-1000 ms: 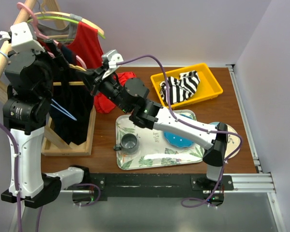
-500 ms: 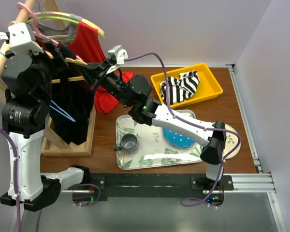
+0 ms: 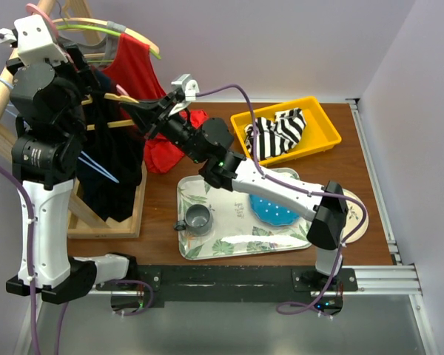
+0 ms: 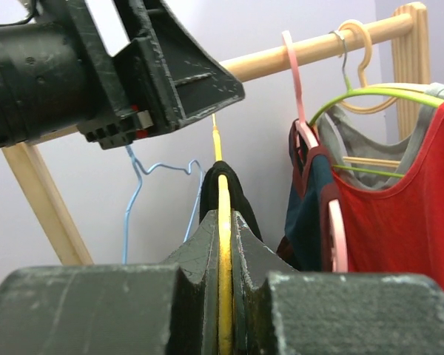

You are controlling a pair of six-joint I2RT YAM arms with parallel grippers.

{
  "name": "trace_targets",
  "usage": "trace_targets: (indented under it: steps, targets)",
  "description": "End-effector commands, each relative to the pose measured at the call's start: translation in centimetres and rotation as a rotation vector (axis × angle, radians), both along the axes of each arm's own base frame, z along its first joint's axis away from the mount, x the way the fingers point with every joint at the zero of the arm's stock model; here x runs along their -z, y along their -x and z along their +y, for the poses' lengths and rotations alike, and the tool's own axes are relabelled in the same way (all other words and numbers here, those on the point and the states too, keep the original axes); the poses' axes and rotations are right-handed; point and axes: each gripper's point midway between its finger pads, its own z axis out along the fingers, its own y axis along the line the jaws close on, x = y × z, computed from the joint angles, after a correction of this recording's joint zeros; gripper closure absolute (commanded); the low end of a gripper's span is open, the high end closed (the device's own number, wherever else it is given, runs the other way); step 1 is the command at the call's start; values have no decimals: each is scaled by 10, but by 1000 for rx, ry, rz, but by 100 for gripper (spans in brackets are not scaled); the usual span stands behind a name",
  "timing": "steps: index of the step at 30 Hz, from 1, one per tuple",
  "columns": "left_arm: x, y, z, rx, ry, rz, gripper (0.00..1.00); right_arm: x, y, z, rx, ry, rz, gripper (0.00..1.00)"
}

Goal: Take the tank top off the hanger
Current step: Pick up the hanger from the clothesline.

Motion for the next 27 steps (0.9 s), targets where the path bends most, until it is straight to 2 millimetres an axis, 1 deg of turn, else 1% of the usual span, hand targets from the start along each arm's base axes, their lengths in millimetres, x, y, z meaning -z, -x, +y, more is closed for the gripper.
trace_targets:
  steps: [1,2,3,7,11,16,17,18,19,21,22,23,27]
  targets:
    - [-26,3,-10,71,-21,-84,27,-77,17,-48,-4,-224,-92,100]
    - [-26,2,-12,81,-22,-83,27,-75,15,-46,-16,-235,-85,100]
    - [-27,2,-14,96,-22,-88,27,-83,15,-49,-22,-259,-93,100]
    - [-35,6,-18,121,-13,-115,27,-94,14,-45,-55,-300,-103,100]
    - [-36,11,-15,109,-15,-109,27,-103,14,-45,-64,-325,-118,100]
    - [-38,17,-11,94,-12,-109,27,-108,14,-50,-71,-360,-115,100]
    - [-37,17,-11,92,-12,-106,27,-107,15,-51,-76,-364,-114,100]
    - [-38,18,-10,90,-13,-108,27,-102,13,-50,-77,-357,-108,100]
    - [-38,19,-10,91,-12,-106,27,-108,16,-59,-71,-378,-115,100]
    - [-39,22,-11,100,-10,-110,27,-103,12,-62,-64,-367,-110,100]
    - [-40,23,-12,107,-2,-114,27,-108,16,-69,-70,-373,-121,100]
    - [-42,26,-13,115,3,-116,27,-101,12,-69,-62,-358,-114,100]
    - [-45,34,-23,183,36,-136,27,-96,10,-87,-49,-367,-113,100]
